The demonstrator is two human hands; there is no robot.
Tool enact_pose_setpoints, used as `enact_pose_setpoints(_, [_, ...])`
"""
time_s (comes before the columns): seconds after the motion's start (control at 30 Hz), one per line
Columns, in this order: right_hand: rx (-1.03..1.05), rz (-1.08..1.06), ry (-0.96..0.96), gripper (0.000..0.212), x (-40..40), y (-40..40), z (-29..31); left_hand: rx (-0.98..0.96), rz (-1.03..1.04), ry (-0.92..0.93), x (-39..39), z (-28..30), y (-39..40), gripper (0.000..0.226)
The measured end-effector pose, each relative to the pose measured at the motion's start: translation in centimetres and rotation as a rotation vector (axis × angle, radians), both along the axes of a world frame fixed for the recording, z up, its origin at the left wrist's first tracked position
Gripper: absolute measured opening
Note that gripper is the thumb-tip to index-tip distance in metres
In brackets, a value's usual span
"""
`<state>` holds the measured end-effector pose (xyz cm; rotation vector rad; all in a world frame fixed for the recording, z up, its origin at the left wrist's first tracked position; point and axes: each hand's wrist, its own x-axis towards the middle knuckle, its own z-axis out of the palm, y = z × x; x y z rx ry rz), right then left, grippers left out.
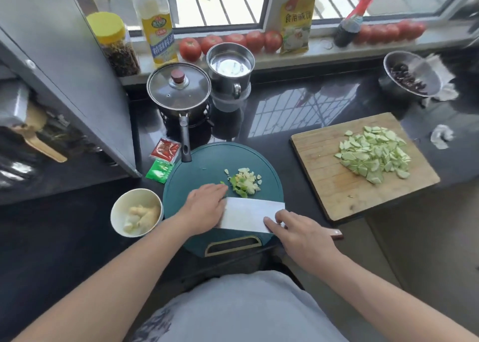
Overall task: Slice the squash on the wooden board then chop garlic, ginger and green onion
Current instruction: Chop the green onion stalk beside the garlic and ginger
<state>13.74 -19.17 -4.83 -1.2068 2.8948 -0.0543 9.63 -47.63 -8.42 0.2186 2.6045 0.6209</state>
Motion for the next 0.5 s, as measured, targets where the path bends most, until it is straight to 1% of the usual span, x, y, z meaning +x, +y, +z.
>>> enact_pose_setpoints(0.1, [-0.009, -0.039, -0.001, 0.050, 1.1, 1.3, -0.1, 0.147, 0.206, 0.004, 0.6, 0.1, -0.8, 0.050])
enact_pose_setpoints(0.2, [-0.015, -0.033, -0.045, 0.052, 1.7, 3.0, -0.4, 0.172, 0.324, 0.139, 2.9, 0.5, -1.1, 0.042])
enact_pose_setpoints(0.23, [-0.011, -0.020, -0.055, 0.051, 1.5, 3.4, -0.5, 0.178, 0.316, 0.179, 3.7, 0.8, -0.5, 0.038])
enact_pose_setpoints(0.27, [-0.009, 0.002, -0.062, 0.050, 1.1, 3.8, -0.5, 0.156, 0.259, 0.182, 4.3, 0.9, 0.4, 0.037])
enact_pose_setpoints(0.33, [-0.004, 0.066, -0.068, 0.049, 0.2, 4.0, -0.3, 0.013, 0.105, 0.091, 4.7, 0.9, 2.6, 0.047])
enact_pose_setpoints(0.37, [0.003, 0.103, -0.071, 0.049, -0.2, 4.1, -0.1, -0.079, 0.091, 0.011, 4.5, 0.8, 3.4, 0.051])
enact_pose_setpoints(0.4, [0.010, 0.138, -0.073, 0.048, -0.6, 4.1, 0.2, -0.134, 0.154, -0.061, 4.0, 1.0, 3.9, 0.052])
enact_pose_setpoints(0.43, [0.011, 0.162, -0.073, 0.048, -1.0, 4.3, 0.5, -0.148, 0.256, -0.098, 3.6, 1.3, 4.1, 0.053])
enact_pose_setpoints(0.47, [0.010, 0.178, -0.074, 0.048, -1.3, 4.6, 0.8, -0.131, 0.371, -0.086, 3.2, 1.5, 4.1, 0.053])
enact_pose_setpoints(0.5, [0.009, 0.185, -0.083, 0.047, -1.6, 5.0, 1.1, -0.118, 0.471, -0.034, 3.0, 1.9, 3.9, 0.053])
